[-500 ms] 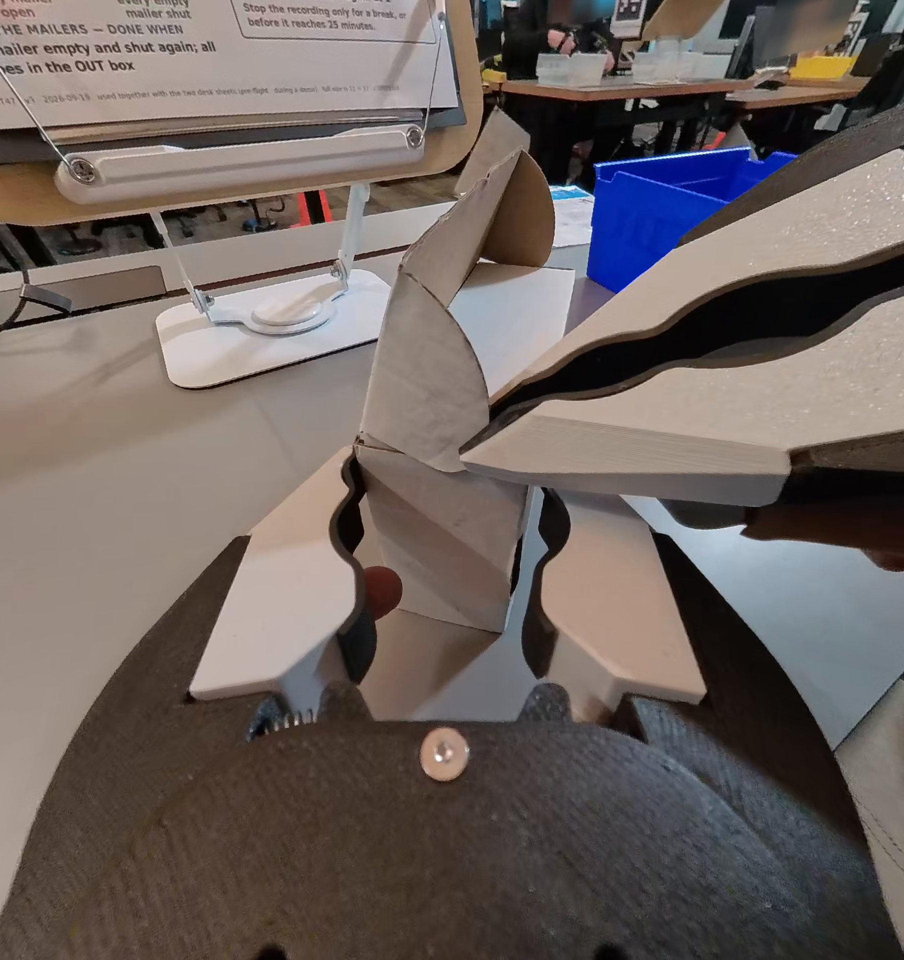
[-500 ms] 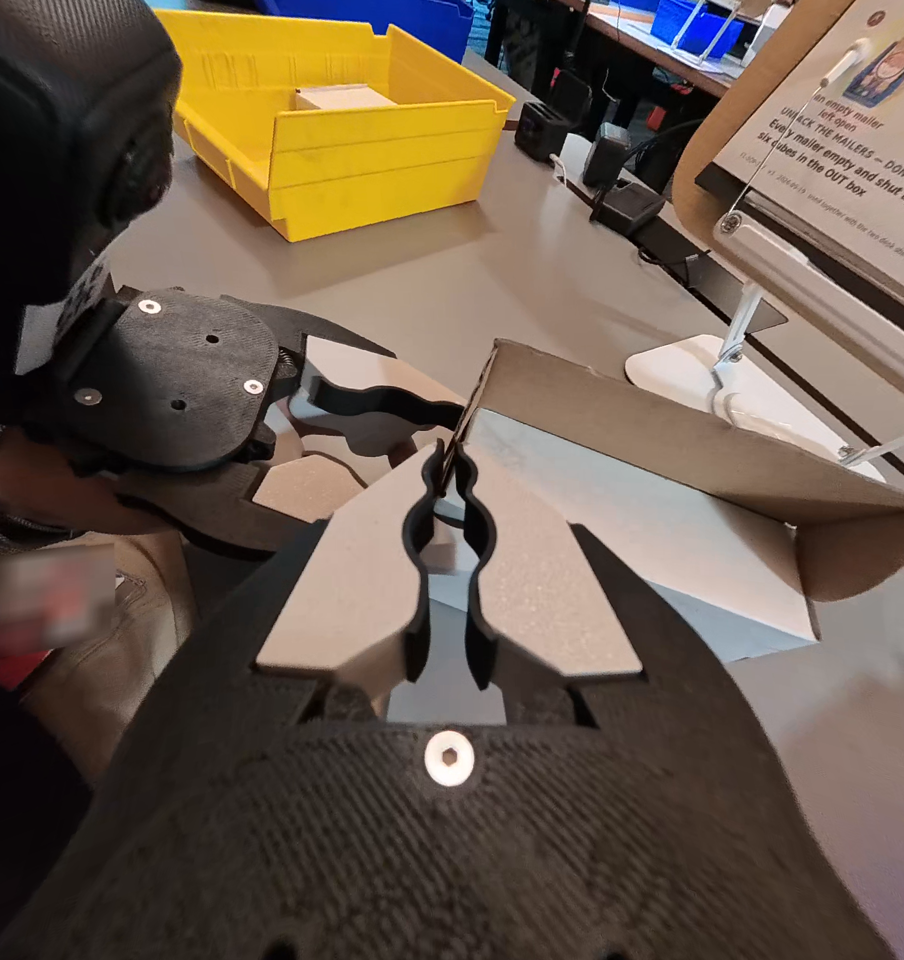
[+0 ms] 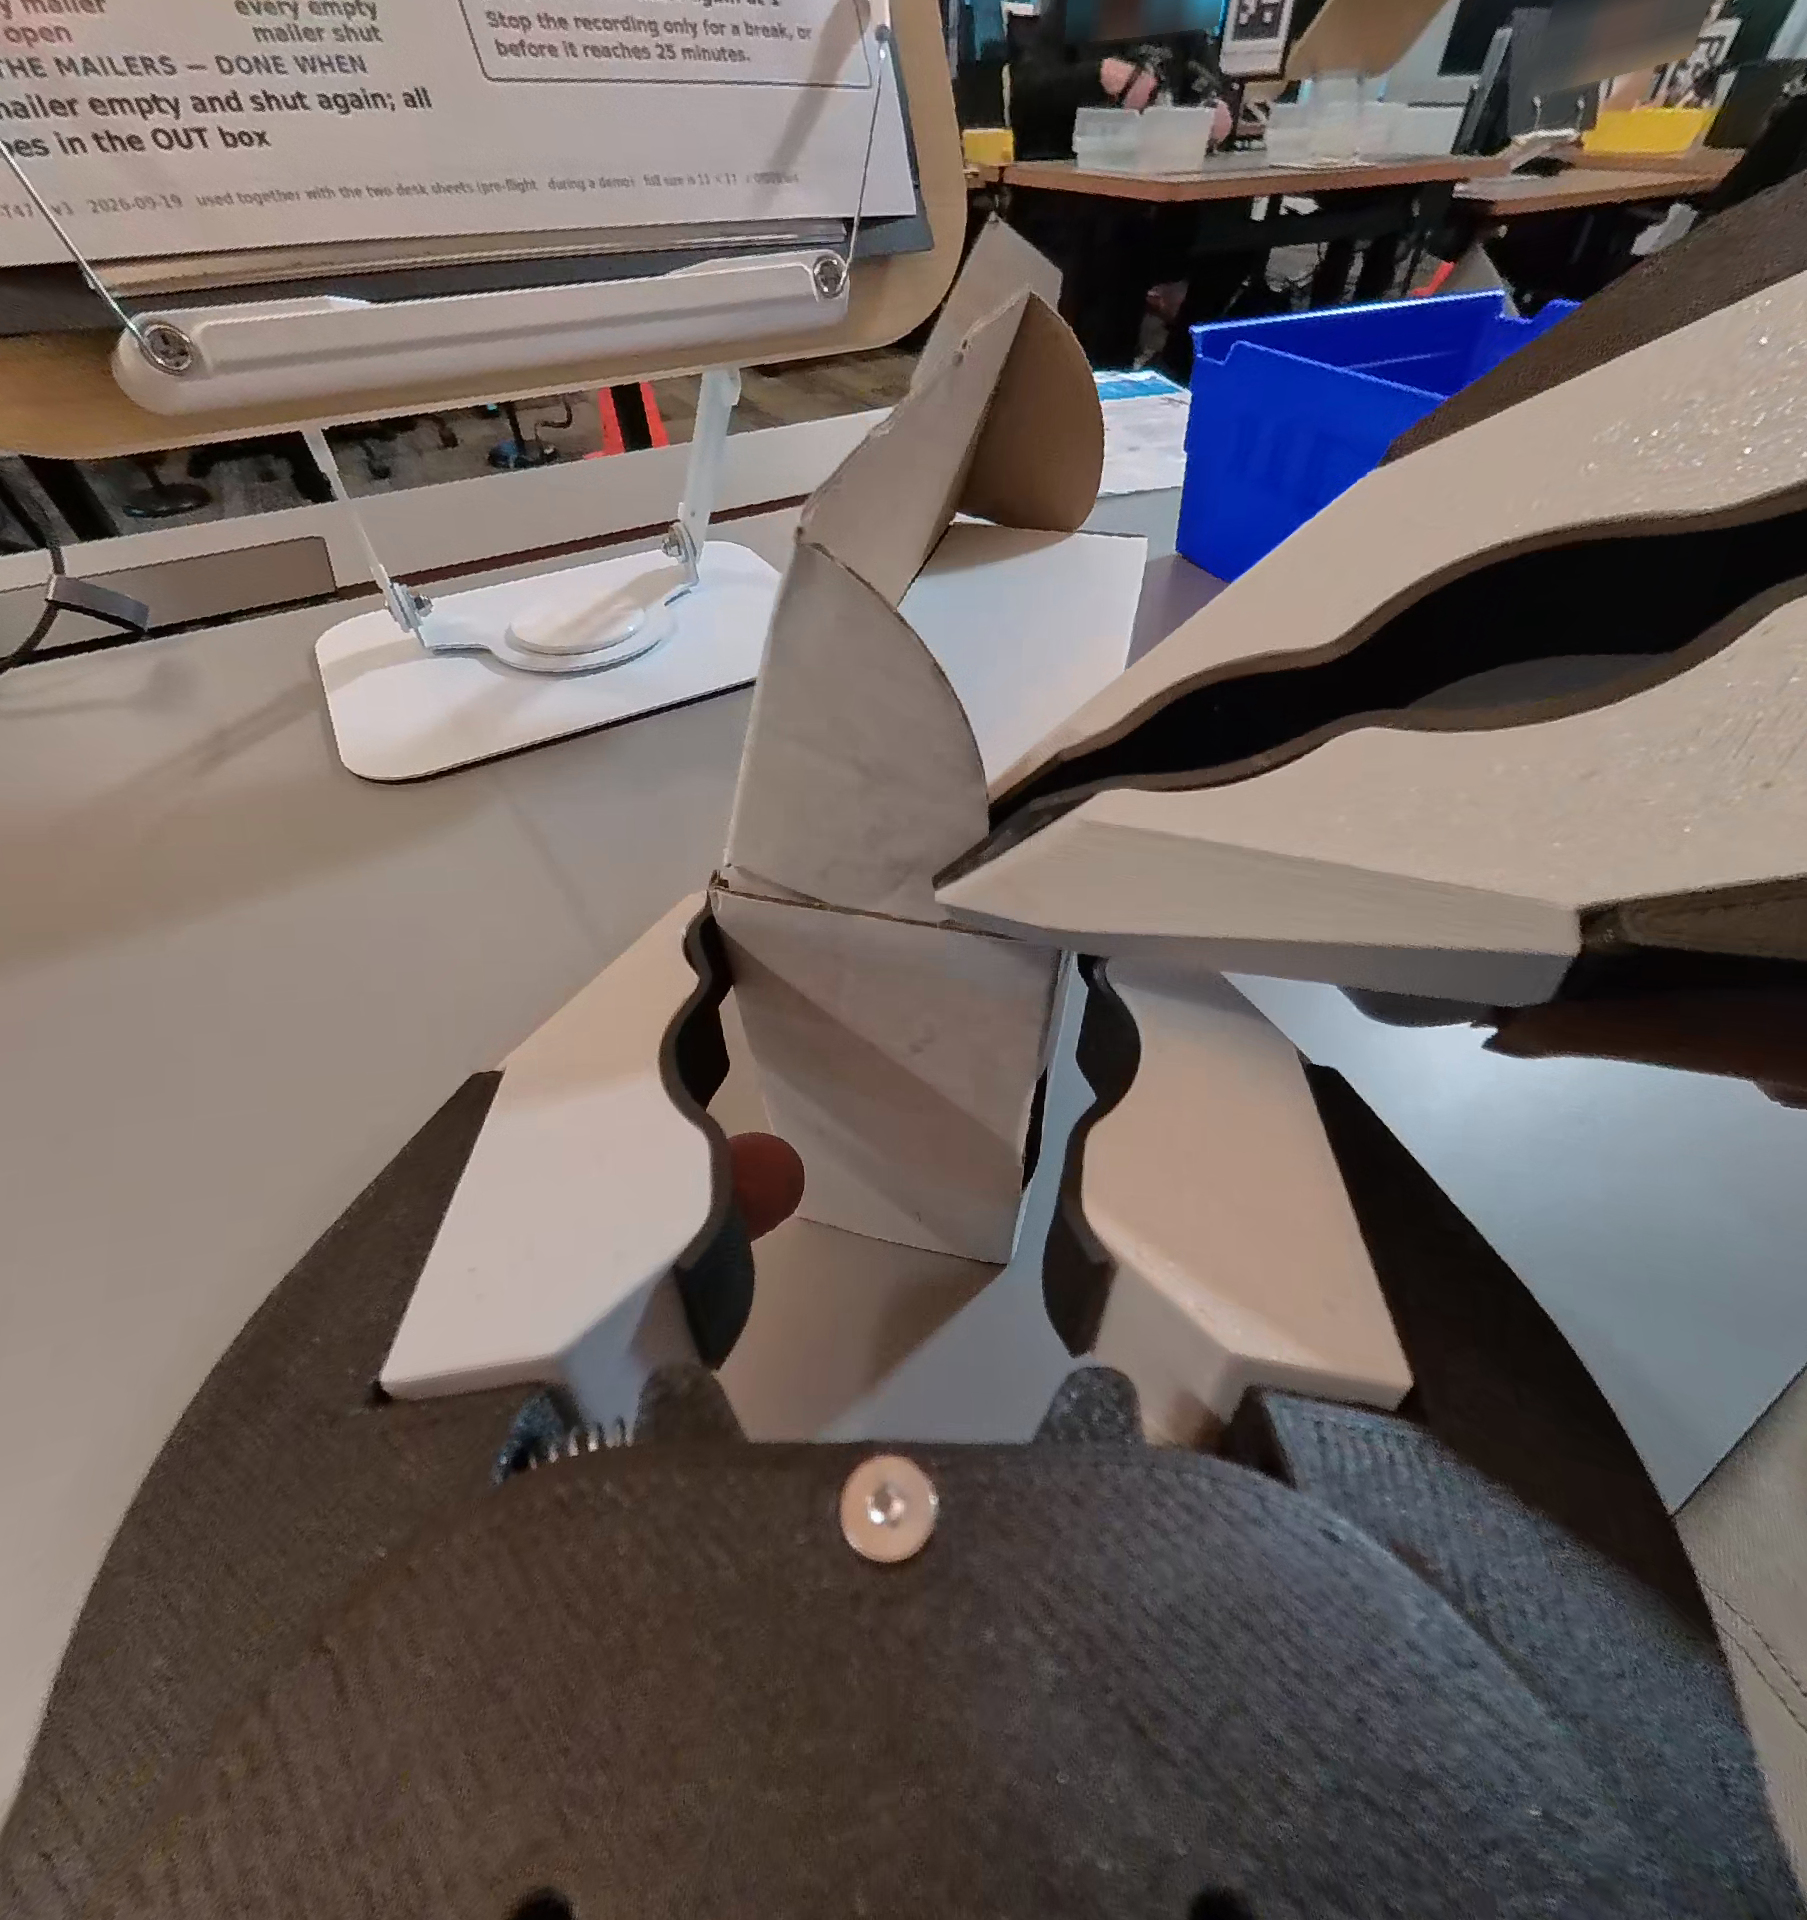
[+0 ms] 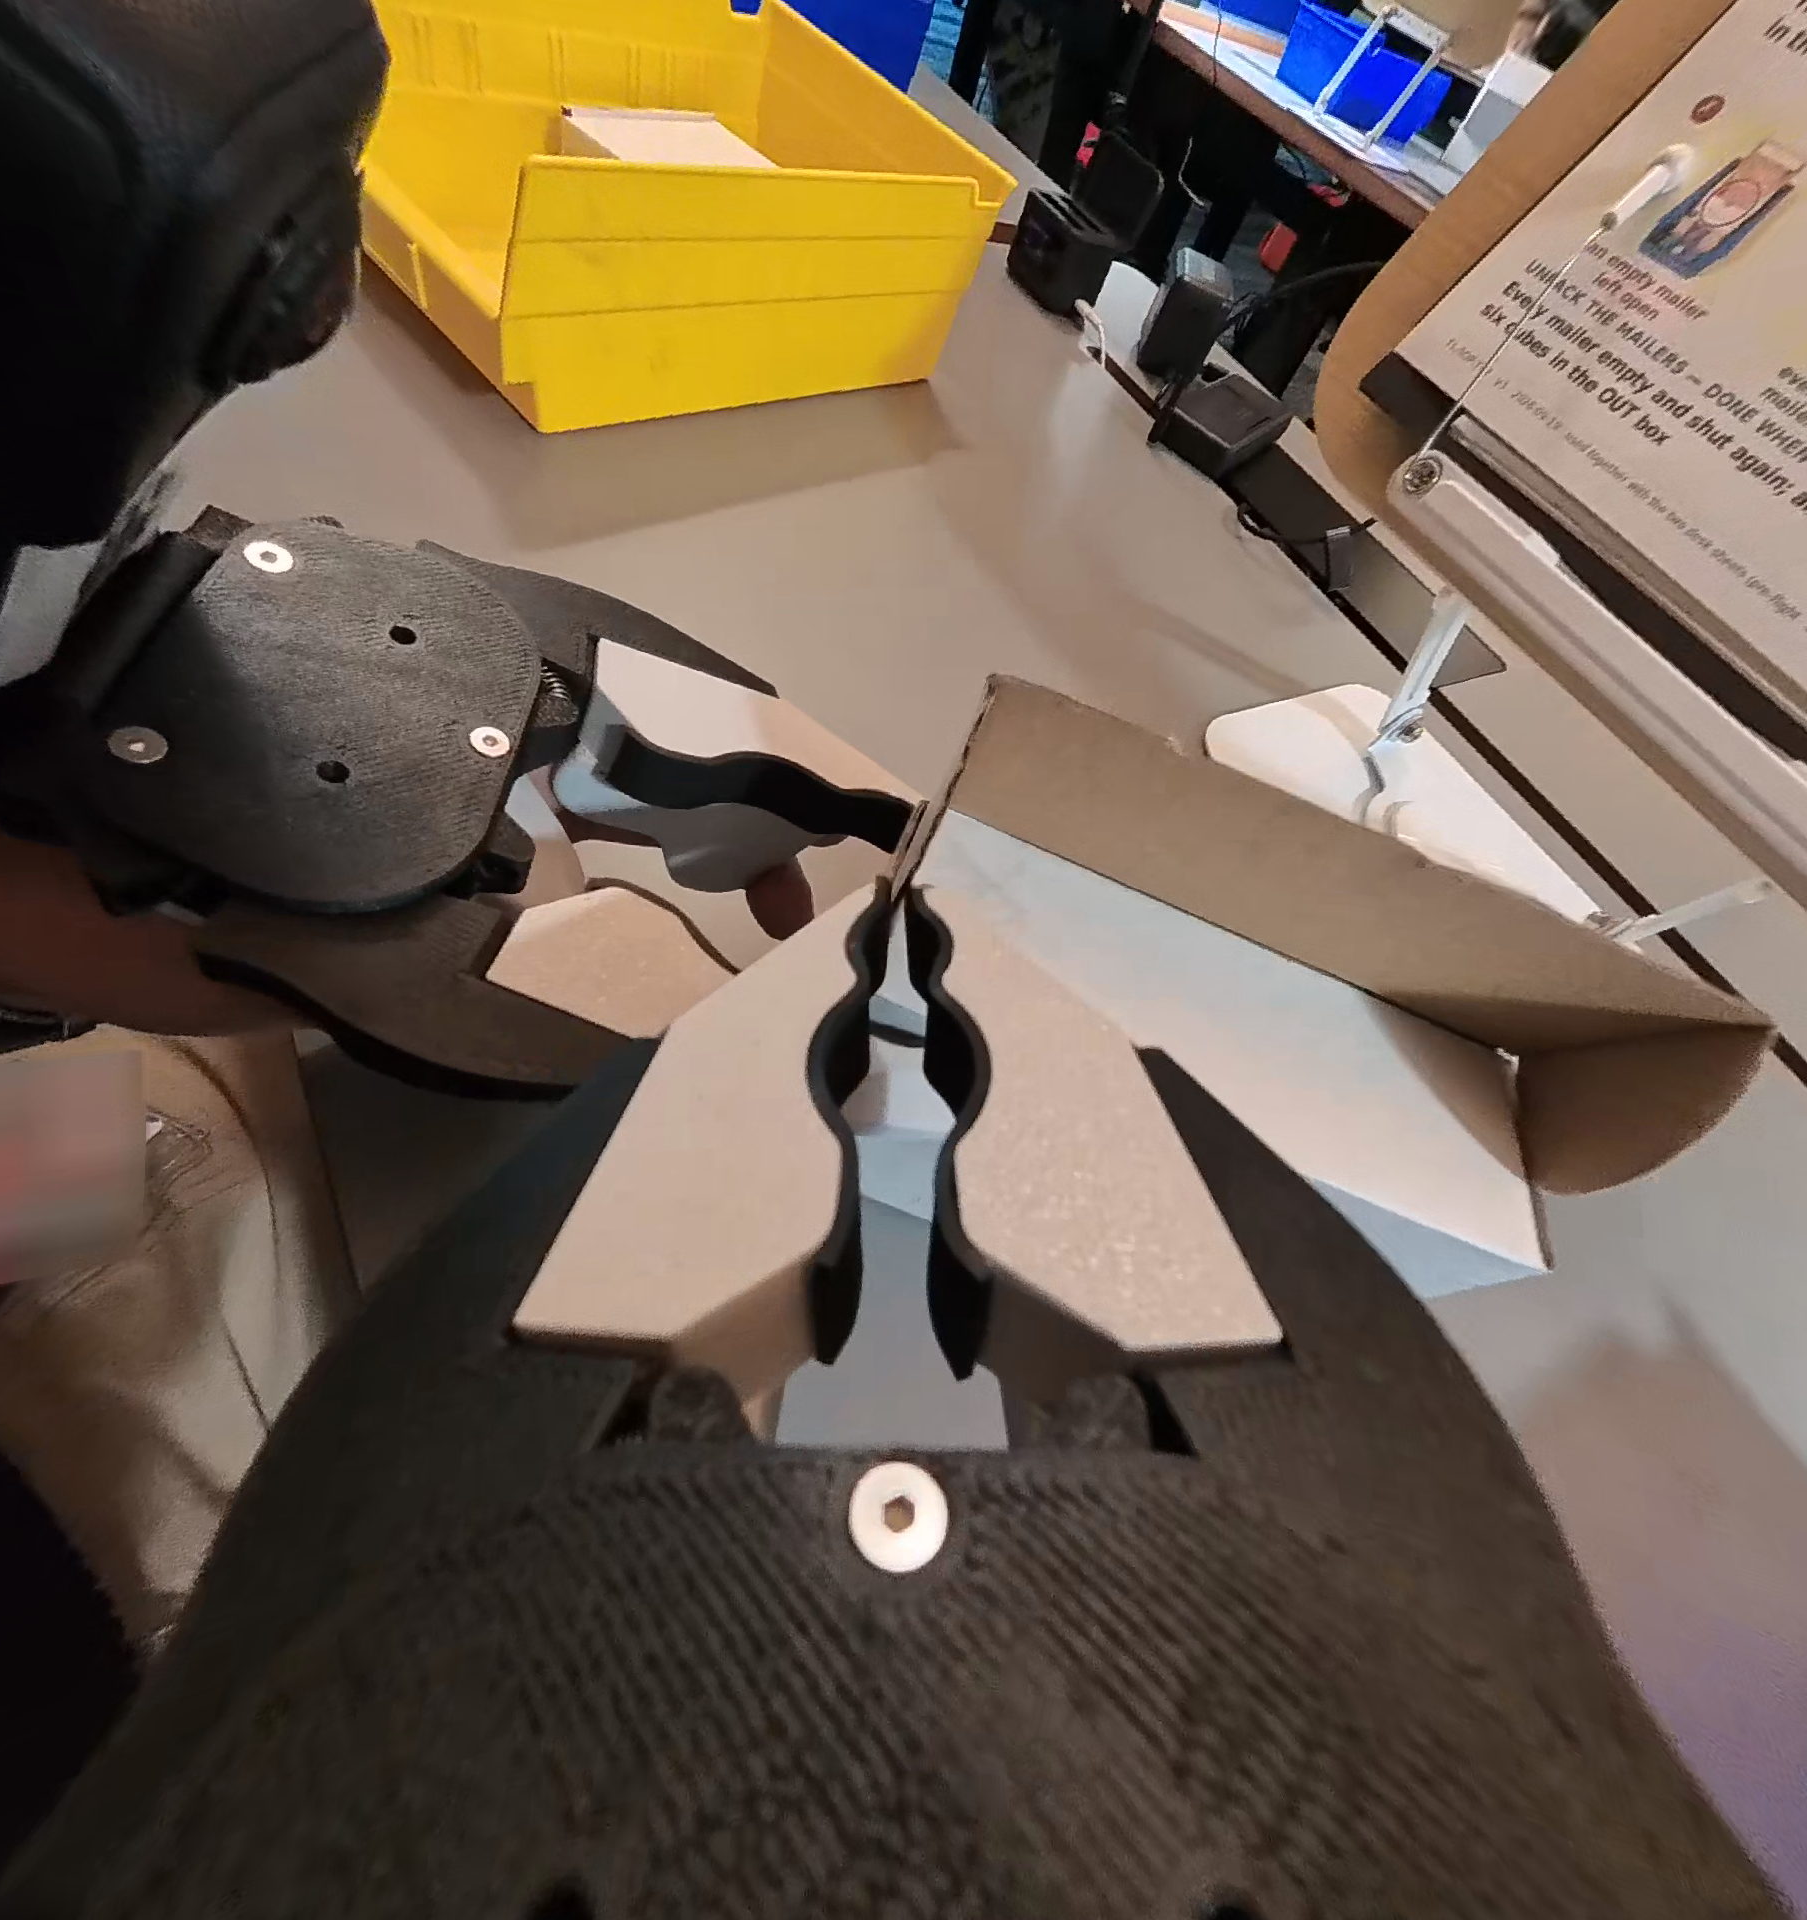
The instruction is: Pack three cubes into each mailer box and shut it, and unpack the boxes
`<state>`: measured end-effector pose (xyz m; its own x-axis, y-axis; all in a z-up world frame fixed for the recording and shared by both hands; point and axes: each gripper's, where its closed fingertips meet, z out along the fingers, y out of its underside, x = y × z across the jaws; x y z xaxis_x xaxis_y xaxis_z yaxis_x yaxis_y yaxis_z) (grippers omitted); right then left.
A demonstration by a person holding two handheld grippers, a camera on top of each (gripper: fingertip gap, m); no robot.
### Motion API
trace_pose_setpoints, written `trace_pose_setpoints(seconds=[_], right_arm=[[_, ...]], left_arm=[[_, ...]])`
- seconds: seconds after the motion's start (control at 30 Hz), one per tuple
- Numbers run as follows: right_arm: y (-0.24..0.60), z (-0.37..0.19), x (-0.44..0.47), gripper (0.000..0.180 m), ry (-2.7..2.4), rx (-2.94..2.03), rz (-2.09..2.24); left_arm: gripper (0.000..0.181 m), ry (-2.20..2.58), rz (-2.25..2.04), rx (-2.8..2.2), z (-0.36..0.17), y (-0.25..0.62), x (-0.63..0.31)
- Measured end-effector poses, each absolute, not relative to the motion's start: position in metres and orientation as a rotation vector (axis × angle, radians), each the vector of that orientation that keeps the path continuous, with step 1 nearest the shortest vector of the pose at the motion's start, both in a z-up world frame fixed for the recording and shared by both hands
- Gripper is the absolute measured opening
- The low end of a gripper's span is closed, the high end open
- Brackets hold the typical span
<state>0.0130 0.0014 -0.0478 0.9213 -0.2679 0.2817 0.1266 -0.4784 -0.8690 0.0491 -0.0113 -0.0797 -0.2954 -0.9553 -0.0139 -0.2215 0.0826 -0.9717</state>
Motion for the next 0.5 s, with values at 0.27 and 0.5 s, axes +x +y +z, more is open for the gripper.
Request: trace_pose_setpoints(seconds=[0.27, 0.5], right_arm=[[0.001, -0.052, 0.013, 0.001, 0.128, -2.032, -0.431], [-0.01, -0.045, 0.007, 0.021, 0.049, -2.009, -0.506]], left_arm=[[0.065, 1.632, -1.274, -1.188, -0.08, -0.011, 0.049], [0.064, 1.639, -1.286, -1.185, -0.08, -0.011, 0.049]])
